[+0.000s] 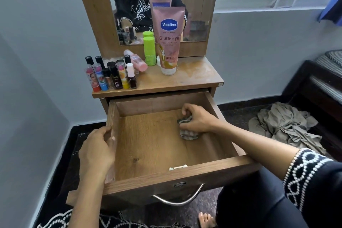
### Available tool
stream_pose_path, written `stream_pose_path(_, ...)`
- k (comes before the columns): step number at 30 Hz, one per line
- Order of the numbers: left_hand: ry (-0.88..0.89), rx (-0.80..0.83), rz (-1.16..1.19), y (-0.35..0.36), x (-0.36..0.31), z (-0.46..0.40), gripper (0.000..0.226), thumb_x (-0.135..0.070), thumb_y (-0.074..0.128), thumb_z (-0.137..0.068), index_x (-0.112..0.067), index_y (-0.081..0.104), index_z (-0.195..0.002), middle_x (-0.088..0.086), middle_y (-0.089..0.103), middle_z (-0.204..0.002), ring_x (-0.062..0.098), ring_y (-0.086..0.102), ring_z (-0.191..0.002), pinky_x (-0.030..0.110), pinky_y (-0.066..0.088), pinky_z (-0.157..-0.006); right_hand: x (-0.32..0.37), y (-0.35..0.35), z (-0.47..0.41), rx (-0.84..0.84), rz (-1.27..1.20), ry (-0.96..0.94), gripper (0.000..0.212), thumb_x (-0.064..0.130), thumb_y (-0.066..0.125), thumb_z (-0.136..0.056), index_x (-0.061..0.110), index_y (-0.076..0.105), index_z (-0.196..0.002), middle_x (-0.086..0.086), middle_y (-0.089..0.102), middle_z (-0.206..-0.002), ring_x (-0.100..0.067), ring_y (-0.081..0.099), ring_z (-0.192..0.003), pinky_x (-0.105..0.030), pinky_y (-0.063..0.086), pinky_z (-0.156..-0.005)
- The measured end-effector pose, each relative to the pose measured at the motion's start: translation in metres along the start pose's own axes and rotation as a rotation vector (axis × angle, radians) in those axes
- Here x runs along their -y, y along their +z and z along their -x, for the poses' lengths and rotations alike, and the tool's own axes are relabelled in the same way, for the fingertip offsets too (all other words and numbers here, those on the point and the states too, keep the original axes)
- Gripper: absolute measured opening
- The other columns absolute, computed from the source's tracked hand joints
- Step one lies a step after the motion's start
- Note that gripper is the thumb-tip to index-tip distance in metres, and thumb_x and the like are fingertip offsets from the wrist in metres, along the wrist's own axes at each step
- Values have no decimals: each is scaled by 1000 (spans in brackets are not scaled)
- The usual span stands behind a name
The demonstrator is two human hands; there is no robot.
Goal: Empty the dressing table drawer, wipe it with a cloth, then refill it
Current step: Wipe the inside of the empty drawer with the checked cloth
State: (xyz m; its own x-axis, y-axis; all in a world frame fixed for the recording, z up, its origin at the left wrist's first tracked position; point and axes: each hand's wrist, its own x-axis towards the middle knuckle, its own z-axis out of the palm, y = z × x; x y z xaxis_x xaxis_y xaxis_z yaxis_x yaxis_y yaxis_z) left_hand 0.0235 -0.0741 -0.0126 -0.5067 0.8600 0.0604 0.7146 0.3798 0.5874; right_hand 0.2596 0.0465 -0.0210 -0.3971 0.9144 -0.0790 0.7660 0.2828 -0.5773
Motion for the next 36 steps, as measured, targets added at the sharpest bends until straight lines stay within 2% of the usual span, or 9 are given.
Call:
stream_pose_path(5,18,-6,9,0,0,1,37,-12,51,-94,-9,52,-130,12,56,-128,33,55,-112,43,45,-88,-4,7,-2,24,270,197,55,27,60,-83,14,38,-132,-13,22,-138,-34,26,-129,-42,32,-106)
stream_pose_path(10,30,-8,0,-1,1,1,37,-12,52,-93,-8,52,-130,12,55,-129,33,55,-112,43,44,-88,4,17,-9,-43,543,338,52,32,50,-90,7,44,-135,-11,36,-137,-31,39,-124,-38,39,-98)
stream_pose_path(15,21,4,11,-1,1,3,39,-14,51,-94,-11,50,-132,9,54,-131,32,54,-114,43,45,-90,8,17,-35,17,737,428,47,22,51,-95,8,42,-139,-14,23,-147,-29,46,-120,-32,45,-86)
stream_pose_path(19,20,-1,21,-1,3,2,39,-14,51,-94,-13,49,-133,7,53,-132,29,53,-116,42,44,-92,11,27,-45,-58,923,428,34,0,38,-96,0,52,-127,-14,46,-125,-31,60,-103,-33,47,-61)
stream_pose_path(24,0,2,42,1,4,0,38,-15,51,-94,-14,50,-133,7,53,-133,30,53,-117,43,44,-93,20,26,-49,-62,1010,371,27,-9,45,-88,-3,67,-102,-18,68,-100,-35,69,-80,-34,47,-47)
stream_pose_path(29,-12,8,45,0,1,2,39,-14,51,-94,-13,49,-133,8,53,-133,30,52,-119,42,44,-95,28,25,-41,82,1098,562,20,2,48,-90,3,68,-87,-7,71,-82,-19,64,-54,-14,29,-29)
stream_pose_path(32,-11,13,59,-1,2,3,40,-13,52,-94,-13,48,-134,8,53,-133,30,52,-119,44,43,-96,32,35,-34,272,1189,643,18,22,58,-89,6,67,-91,-1,68,-84,-17,53,-42,-13,33,-28)
stream_pose_path(34,-6,12,67,-1,2,3,41,-13,52,-93,-12,48,-134,9,53,-134,30,52,-119,45,43,-97,26,42,-25,350,1083,635,31,24,58,-89,8,63,-114,-5,62,-103,-18,63,-66,-21,45,-36)
stream_pose_path(36,-1,10,51,-1,1,3,41,-12,52,-93,-11,48,-134,11,53,-134,31,52,-119,44,43,-96,18,45,-14,342,856,640,46,26,50,-94,7,47,-135,-13,45,-133,-24,57,-112,-29,54,-72)
